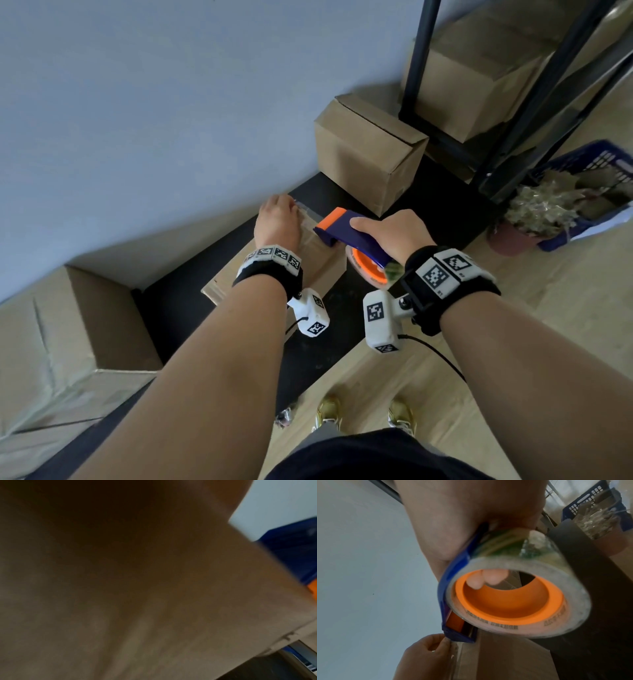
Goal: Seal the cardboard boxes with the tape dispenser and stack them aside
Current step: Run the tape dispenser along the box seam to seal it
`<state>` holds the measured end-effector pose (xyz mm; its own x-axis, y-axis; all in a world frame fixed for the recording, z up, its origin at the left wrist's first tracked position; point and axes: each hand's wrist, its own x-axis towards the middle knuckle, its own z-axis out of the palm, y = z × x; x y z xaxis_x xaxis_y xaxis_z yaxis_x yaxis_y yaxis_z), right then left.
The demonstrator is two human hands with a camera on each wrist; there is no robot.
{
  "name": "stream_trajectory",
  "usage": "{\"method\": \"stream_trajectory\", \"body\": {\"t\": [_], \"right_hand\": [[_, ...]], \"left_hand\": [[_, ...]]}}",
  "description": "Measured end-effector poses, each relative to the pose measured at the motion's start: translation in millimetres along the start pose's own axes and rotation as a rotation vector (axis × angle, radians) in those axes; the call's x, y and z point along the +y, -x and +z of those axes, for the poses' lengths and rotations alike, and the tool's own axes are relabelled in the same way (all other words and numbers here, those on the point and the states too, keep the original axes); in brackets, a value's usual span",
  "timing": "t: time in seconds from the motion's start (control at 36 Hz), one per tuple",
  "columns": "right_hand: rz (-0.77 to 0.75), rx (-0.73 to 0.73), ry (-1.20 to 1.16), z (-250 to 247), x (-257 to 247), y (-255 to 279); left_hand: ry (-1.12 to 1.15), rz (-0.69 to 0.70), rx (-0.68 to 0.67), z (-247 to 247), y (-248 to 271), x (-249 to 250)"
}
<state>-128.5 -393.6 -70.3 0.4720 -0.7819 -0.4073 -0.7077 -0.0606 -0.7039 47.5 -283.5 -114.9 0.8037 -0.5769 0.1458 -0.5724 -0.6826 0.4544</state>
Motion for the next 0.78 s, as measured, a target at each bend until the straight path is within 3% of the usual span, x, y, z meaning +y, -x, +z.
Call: {"method": "stream_trajectory", "body": {"t": [0.17,0.28,0.33,0.42,0.5,0.64,0.78], "right_hand": [[-0.006,-0.002,0.003,-0.1,-0.5,1.2],[-0.013,-0.007,0.001,-2.7,-1.0,3.1],[-0.019,-0.010,0.000,-3.8,-1.1,4.5],[-0.025,-0.022,0.008,-4.0,-2.8,6.5],[-0.023,-0.028,-0.001,-4.3,-3.7,7.7],[-0.037,-0.039,0.000,-5.0,-3.7,9.7],[-0.043,-0.074,-0.017,-7.8,0.6,11.3]], "left_hand": [[-0.185,0.070,-0.060,-7.8,11.0,3.7],[-0.119,0.075,-0.064,-15.9,28.0,3.4],[-0.144,0.105,-0.162,-24.0,34.3,3.5],[-0.190,0.045,-0.451,-34.8,40.0,4.4],[-0.278,0.013,-0.581,-38.3,40.7,9.2],[-0.441,0.039,-0.557,-30.8,46.1,9.6],[-0.443,0.045,-0.516,-28.9,44.3,5.9]]}}
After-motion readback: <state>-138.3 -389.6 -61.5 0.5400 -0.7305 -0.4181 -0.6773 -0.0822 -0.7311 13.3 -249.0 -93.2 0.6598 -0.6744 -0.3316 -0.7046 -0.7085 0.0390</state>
